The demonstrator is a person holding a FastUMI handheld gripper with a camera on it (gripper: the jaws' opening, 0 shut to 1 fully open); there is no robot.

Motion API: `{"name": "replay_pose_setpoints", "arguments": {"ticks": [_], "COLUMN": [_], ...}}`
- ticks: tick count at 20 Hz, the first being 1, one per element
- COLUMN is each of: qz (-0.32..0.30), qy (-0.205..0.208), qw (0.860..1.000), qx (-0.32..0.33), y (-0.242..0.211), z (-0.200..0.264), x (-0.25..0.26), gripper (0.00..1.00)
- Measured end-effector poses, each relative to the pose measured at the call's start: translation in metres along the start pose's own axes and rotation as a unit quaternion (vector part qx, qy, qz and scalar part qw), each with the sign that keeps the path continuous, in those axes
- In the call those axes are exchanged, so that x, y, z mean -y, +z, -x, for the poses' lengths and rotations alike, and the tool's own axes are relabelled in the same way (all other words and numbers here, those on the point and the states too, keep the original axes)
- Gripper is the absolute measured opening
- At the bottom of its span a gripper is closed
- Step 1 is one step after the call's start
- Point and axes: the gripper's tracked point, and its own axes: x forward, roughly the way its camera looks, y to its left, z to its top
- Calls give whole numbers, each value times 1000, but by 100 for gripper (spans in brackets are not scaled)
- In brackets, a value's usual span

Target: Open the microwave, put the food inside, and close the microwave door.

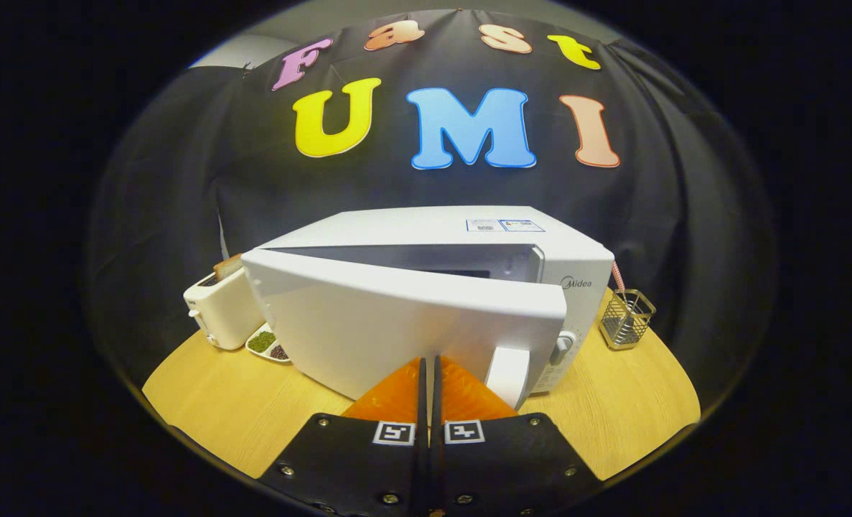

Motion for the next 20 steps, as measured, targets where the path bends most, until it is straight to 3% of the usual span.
{"name": "replay_pose_setpoints", "arguments": {"ticks": [8, 11, 15, 20], "qz": [-41, -4, -13, 21], "qy": [-44, -58, -42, -36], "qw": [998, 998, 999, 999], "qx": [1, 19, 22, 31], "y": [17, 18, 26, 31], "z": [-36, -37, -46, -30], "x": [17, 16, 20, 12], "gripper": [1, 1, 1, 3]}}
